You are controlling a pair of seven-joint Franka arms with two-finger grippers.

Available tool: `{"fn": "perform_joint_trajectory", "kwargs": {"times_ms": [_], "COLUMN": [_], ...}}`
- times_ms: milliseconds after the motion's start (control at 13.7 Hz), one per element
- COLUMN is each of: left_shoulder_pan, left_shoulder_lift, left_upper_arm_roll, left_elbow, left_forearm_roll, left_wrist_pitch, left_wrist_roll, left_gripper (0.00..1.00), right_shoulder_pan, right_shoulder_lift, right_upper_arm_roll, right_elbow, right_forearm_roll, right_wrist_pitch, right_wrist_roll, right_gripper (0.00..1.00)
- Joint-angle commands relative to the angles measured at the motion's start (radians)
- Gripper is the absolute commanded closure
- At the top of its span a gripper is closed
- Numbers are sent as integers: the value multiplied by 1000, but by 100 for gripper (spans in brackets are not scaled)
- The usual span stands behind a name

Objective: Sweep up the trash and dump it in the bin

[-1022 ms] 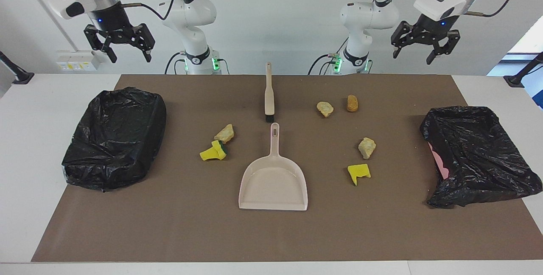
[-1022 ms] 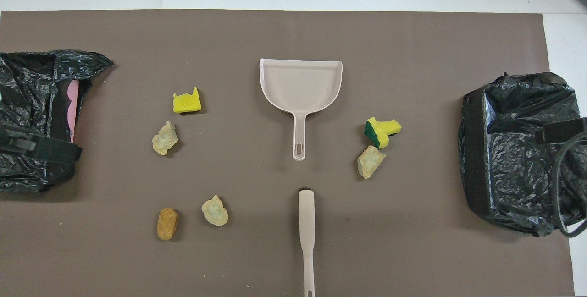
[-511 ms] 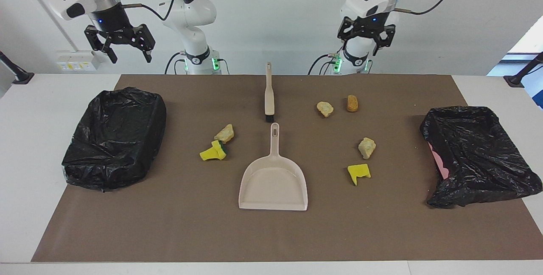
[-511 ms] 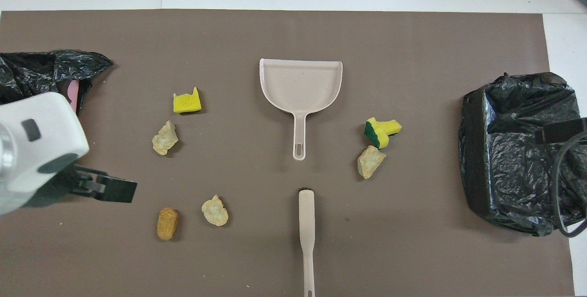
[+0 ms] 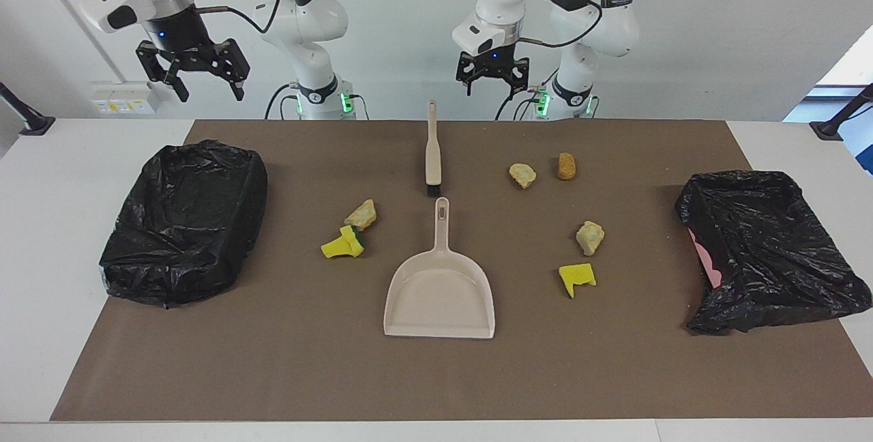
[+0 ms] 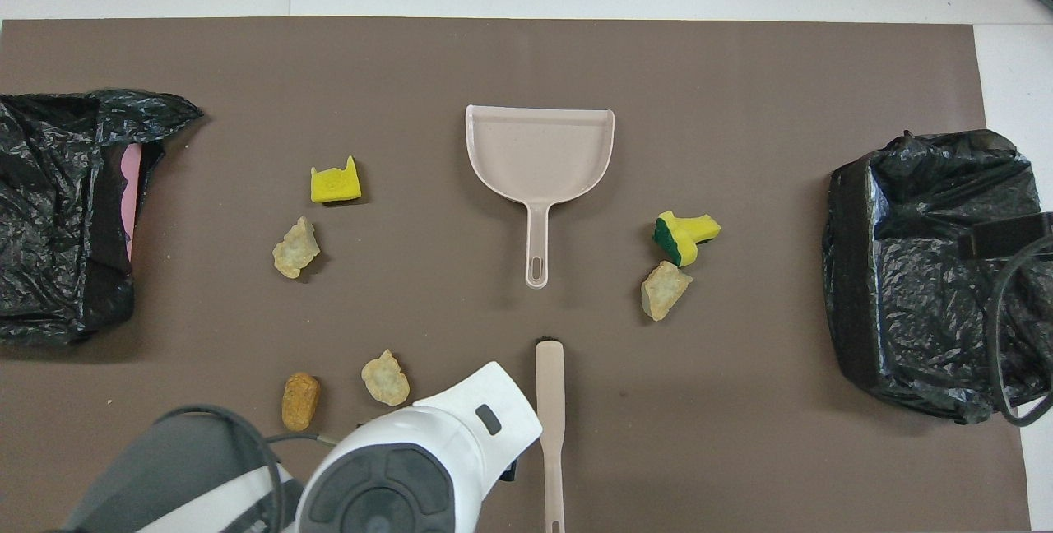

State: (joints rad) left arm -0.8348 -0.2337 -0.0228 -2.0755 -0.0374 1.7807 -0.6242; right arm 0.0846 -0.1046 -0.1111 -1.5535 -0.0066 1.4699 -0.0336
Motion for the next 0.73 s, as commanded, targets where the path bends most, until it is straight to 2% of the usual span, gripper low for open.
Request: {"fn": "perform_joint_trajectory", "kwargs": {"times_ms": [0, 292, 511, 657], "left_shoulder_pan": [-101, -219, -260, -303], "left_shoulder_lift": [20, 218, 235, 273], "left_upper_arm_roll": [21, 20, 18, 20], "left_elbow": [-109, -115, -144, -156], "left_forearm_roll": [-4, -4, -10, -12], "left_wrist_pitch": [171, 380, 404, 425], "left_wrist_roll": [-121, -225, -253, -290], "left_gripper": [0, 0, 0, 0], "right_shoulder_pan": [-8, -3, -6, -2], "right_shoulder_lift": [-24, -24, -24, -24], "right_upper_arm_roll": [8, 8, 8, 8], "right_elbow": [-33, -33, -34, -34], "right_forearm_roll": [-3, -3, -3, -3], "right_wrist_pitch": [24, 24, 21, 20], "right_wrist_roll": [8, 9, 3, 9], "right_gripper": [0, 0, 0, 0]}}
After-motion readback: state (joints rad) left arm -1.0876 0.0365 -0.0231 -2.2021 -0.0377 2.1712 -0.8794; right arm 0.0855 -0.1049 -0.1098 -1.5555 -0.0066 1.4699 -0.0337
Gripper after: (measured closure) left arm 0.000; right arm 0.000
